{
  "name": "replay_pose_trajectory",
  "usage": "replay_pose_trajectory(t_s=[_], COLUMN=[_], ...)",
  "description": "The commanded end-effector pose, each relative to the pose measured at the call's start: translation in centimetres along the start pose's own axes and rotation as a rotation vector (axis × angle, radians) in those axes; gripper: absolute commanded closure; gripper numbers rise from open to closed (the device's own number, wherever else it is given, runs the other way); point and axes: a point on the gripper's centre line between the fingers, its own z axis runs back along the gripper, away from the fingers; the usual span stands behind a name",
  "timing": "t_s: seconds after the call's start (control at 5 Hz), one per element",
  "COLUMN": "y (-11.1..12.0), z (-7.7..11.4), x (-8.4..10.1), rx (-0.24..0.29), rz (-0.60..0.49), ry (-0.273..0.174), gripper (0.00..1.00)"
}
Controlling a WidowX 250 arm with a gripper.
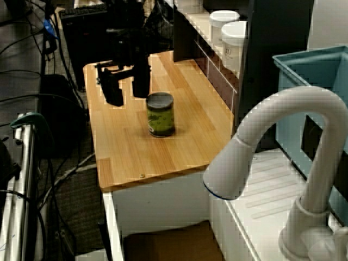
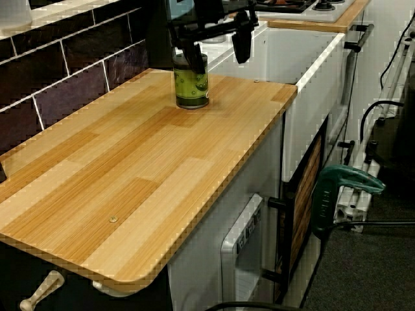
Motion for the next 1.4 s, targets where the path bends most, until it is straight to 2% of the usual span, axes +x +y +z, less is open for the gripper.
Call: replay_pose_trajectory(t_s=[0.0, 0.2, 0.4, 0.6, 0.8, 1.0, 1.2], y=[-0.8, -1.4, -2.1, -2.5, -2.6, -2.4, -1.8], z=[3.2, 4.1, 4.1, 3.4, 1.6, 0.4, -0.1], x=[3.0, 4.0, 5.2, 6.4, 7.2, 8.0, 8.3], rx=[0.058, 0.043, 0.021, 0.076, 0.255, 0.320, 0.309], rz=[-0.157, -0.164, -0.138, -0.090, -0.012, -0.053, -0.087], ry=[-0.042, -0.066, -0.090, -0.100, -0.100, -0.037, -0.011], gripper=[0.00, 0.00, 0.00, 0.00, 0.00, 0.00, 0.00])
